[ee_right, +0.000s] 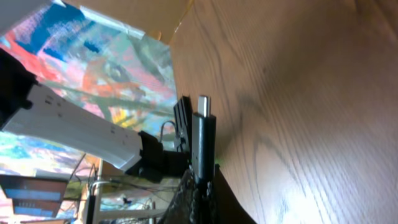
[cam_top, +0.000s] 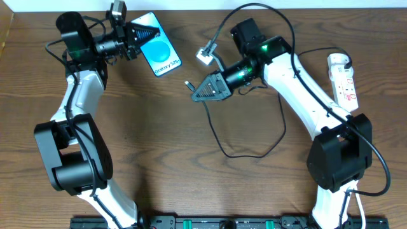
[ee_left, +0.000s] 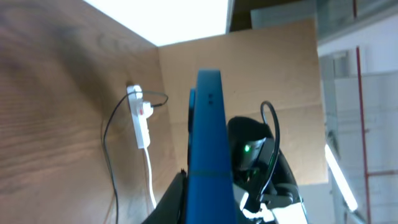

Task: Plug charger to phone and switch on socket
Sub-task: 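Lift the USB-C plug and carry it toward the phone's bottom port, then push the USB-C plug upward into the phone's bottom port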

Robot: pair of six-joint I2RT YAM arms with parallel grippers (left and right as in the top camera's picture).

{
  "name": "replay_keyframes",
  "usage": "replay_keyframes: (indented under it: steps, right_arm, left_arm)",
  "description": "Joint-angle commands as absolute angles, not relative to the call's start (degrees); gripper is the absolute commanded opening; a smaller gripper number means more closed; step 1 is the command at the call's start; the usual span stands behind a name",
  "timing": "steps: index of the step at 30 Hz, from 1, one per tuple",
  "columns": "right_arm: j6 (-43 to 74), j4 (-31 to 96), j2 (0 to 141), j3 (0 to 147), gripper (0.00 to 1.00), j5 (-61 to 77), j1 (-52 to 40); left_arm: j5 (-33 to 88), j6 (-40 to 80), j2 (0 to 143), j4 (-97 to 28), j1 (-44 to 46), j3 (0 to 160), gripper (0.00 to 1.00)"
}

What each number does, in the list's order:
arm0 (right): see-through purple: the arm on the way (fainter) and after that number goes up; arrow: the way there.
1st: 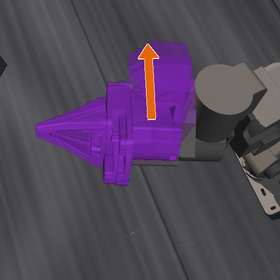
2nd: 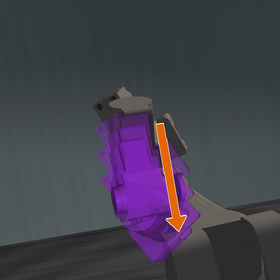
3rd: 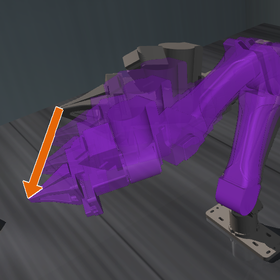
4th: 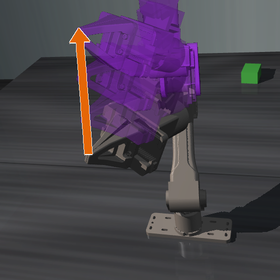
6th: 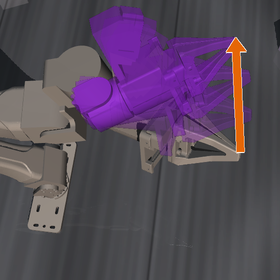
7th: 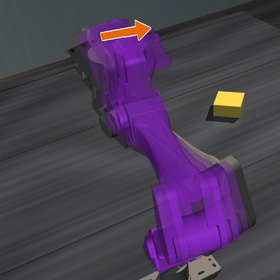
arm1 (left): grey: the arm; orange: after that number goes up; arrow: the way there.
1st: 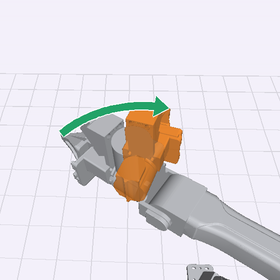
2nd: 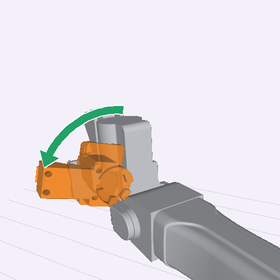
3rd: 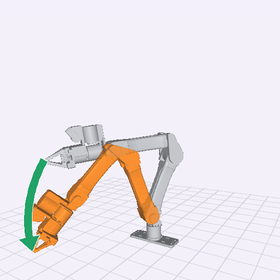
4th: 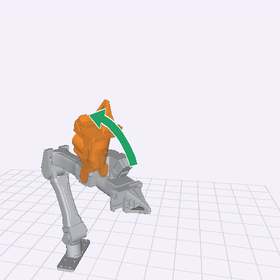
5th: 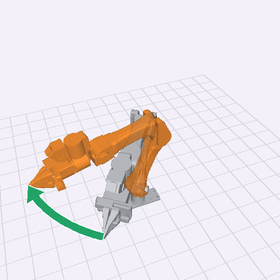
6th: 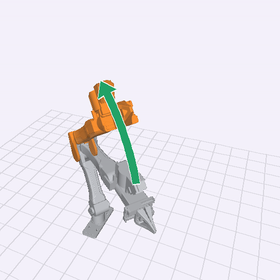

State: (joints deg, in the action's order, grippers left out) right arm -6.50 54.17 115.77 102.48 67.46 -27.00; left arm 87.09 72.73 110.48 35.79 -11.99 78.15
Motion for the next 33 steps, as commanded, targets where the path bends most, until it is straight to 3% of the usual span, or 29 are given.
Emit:
replay_keyframes:
  steps: [1,5,11,33]
  right_arm:
    - [2.6,49.4,115.8,102.5,0.01,70.5,-27.7]
    - [12.4,38.3,115.8,102.5,0.01,68.9,-29.3]
    - [18.6,31.8,115.8,102.5,0.01,68.8,-29.7]
    - [21.2,26.1,115.6,102.5,0.01,73.0,-29.6]
  left_arm:
    - [86.3,88.7,109.6,44.0,-12.1,79.0,0.07]
    - [85.1,92.7,109.6,46.9,-12.1,79.0,0.08]
    - [83.9,93.1,109.6,46.9,-12.2,79.0,0.07]
    - [81.5,91.1,109.6,46.9,-14.5,79.0,0.07]
